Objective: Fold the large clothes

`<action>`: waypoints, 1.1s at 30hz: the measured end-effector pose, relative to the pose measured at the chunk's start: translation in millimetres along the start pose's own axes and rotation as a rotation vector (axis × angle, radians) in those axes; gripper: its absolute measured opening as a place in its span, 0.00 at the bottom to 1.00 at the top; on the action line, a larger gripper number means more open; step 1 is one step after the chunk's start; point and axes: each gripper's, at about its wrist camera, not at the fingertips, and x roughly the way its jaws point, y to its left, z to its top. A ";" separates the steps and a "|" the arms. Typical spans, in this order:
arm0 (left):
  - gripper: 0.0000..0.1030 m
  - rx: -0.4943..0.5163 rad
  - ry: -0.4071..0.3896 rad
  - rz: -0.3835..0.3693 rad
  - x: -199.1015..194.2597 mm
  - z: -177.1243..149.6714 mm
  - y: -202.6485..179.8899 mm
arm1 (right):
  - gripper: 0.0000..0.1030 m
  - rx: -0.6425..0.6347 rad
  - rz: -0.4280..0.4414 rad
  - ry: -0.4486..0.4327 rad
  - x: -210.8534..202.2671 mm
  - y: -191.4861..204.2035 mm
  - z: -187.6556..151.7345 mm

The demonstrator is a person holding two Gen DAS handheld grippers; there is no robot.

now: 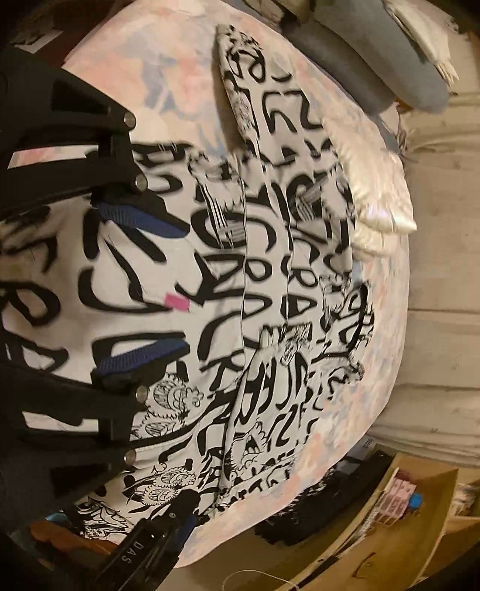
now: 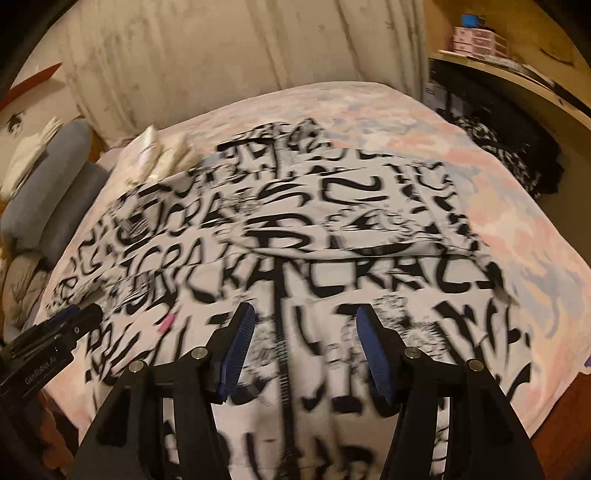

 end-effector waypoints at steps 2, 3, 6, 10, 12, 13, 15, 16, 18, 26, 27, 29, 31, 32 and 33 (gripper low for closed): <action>0.60 -0.024 -0.007 -0.006 -8.4 -1.5 17.0 | 0.56 -0.036 0.011 -0.010 -6.8 20.1 -2.4; 0.60 -0.035 -0.013 -0.007 -12.3 -2.0 25.2 | 0.56 -0.053 0.015 -0.014 -9.6 30.4 -2.5; 0.61 -0.063 -0.028 -0.001 -19.7 0.5 49.9 | 0.56 -0.099 0.032 -0.027 -14.2 62.0 0.5; 0.63 -0.114 -0.045 -0.007 -24.7 9.0 83.9 | 0.56 -0.163 0.066 -0.039 -15.4 107.0 7.3; 0.66 -0.136 -0.052 0.000 -25.2 12.9 101.9 | 0.56 -0.198 0.075 -0.047 -12.0 128.5 12.2; 0.67 -0.145 -0.056 0.004 -24.6 14.8 110.2 | 0.56 -0.211 0.077 -0.052 -10.0 138.8 14.3; 0.68 -0.166 -0.060 0.013 -22.1 19.0 130.2 | 0.56 -0.234 0.088 -0.063 -6.0 159.8 18.8; 0.68 -0.179 -0.061 0.016 -20.1 20.7 140.0 | 0.56 -0.245 0.097 -0.071 -3.9 172.5 21.5; 0.69 -0.209 -0.064 0.021 -14.3 22.8 162.1 | 0.56 -0.260 0.111 -0.083 3.6 190.5 27.5; 0.69 -0.375 -0.057 -0.049 24.8 21.4 254.6 | 0.56 -0.273 0.154 -0.127 56.6 254.9 55.2; 0.69 -0.397 -0.061 -0.061 30.2 20.0 266.0 | 0.56 -0.280 0.153 -0.128 66.5 265.1 59.5; 0.69 -0.444 -0.070 -0.073 41.9 17.4 287.1 | 0.56 -0.287 0.166 -0.127 85.5 281.4 65.7; 0.69 -0.499 -0.080 -0.095 53.2 13.1 310.3 | 0.56 -0.296 0.190 -0.123 106.6 301.6 72.4; 0.69 -0.532 -0.082 -0.102 60.3 10.8 323.3 | 0.56 -0.303 0.196 -0.124 115.6 309.3 73.6; 0.69 -0.564 -0.082 -0.104 67.6 8.6 336.0 | 0.53 -0.314 0.200 -0.124 125.3 318.0 74.7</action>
